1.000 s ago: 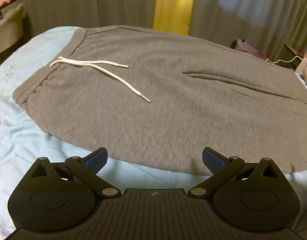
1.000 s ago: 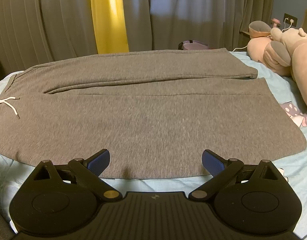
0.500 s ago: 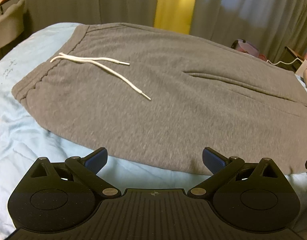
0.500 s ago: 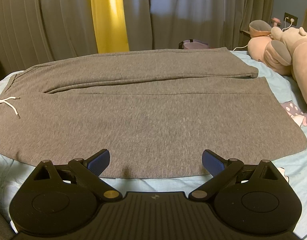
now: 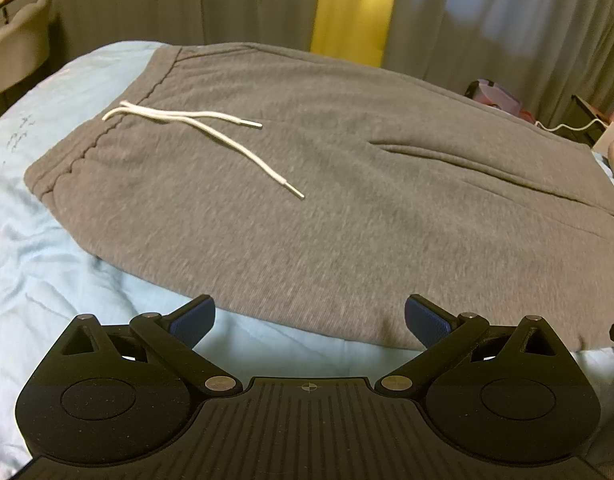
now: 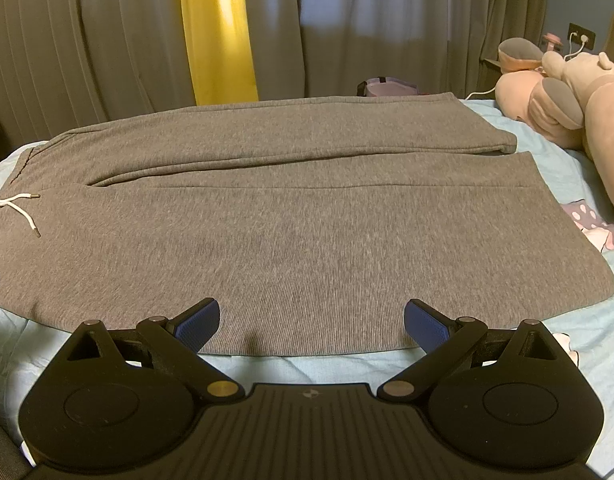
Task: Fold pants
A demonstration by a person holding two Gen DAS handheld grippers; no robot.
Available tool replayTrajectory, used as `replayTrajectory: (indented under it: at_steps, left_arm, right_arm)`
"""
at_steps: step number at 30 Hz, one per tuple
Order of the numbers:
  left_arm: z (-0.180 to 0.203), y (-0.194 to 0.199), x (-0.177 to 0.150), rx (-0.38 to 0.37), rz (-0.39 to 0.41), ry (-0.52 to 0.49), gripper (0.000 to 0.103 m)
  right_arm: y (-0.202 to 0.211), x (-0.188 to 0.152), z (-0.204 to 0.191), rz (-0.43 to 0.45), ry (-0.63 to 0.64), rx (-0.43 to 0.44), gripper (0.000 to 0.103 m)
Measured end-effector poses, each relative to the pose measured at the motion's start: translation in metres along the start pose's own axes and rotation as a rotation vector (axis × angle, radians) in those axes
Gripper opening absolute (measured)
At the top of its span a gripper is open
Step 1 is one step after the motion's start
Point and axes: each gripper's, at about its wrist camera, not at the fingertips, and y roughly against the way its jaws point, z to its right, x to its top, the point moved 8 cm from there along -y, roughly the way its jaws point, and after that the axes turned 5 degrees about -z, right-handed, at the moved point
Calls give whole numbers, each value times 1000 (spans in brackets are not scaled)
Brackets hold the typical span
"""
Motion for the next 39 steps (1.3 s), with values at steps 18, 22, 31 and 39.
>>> replayTrajectory:
  at_steps: [18,22,31,39]
  left_arm:
    - [-1,-1,-1,3,-3,3,103]
    - [-1,-2,-1,2,-5,5,103]
    - [-2,-2,-1,2,-6,7,103]
    - [-1,-2,-2,3,-8,6,103]
  right_arm:
    - [3,-2,0,-6,1,-1,99]
    - [4,-1,0,-7,3,-3,99]
    - [5,-2,0,-10,5,-5,99]
    - [6,-2,0,-12,2,-4,99]
